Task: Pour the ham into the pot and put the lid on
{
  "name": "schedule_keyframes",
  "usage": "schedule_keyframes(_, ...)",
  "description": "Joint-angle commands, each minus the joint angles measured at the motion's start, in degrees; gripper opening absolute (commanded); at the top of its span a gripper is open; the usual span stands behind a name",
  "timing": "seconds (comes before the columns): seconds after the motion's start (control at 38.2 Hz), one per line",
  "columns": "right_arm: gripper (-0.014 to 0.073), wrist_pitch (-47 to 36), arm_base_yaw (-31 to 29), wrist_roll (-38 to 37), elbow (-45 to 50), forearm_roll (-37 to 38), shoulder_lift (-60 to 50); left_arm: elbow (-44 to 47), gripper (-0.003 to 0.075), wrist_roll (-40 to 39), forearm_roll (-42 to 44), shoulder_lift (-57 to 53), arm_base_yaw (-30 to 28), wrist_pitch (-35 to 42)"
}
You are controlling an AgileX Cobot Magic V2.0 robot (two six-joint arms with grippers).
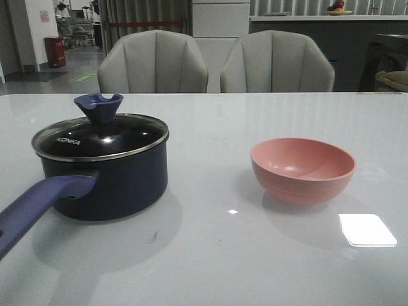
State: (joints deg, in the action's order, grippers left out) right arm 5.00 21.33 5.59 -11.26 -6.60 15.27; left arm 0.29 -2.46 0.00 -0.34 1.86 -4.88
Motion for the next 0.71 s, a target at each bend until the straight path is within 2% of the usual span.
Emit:
schedule_keyframes(0.0,0.0159,-4.4,0.2,0.5,-1.6,0.0,0.4,1.2,0.0132,0.0,-0.4,-1.0,0.4,4.9)
schedule_keyframes(0.5,0.0159,-5.0,-0.1,0.6,-0.6,0.5,0.4,1.2,0.0132,0.0,-0.4,-1.0,0.4,4.9)
schedule_keyframes(0.58,0.0159,-4.2,-1.6,0.6,-0.5,2.0,0.4,1.2,0.0132,0.0,-0.4,-1.0,0.4,4.9)
schedule_keyframes(0.68,0.0159,-2.6,-6.9,0.5,-0.5,2.7,-0.1,1.2,0.0132,0.0,-0.4,-1.0,0.4,4.9)
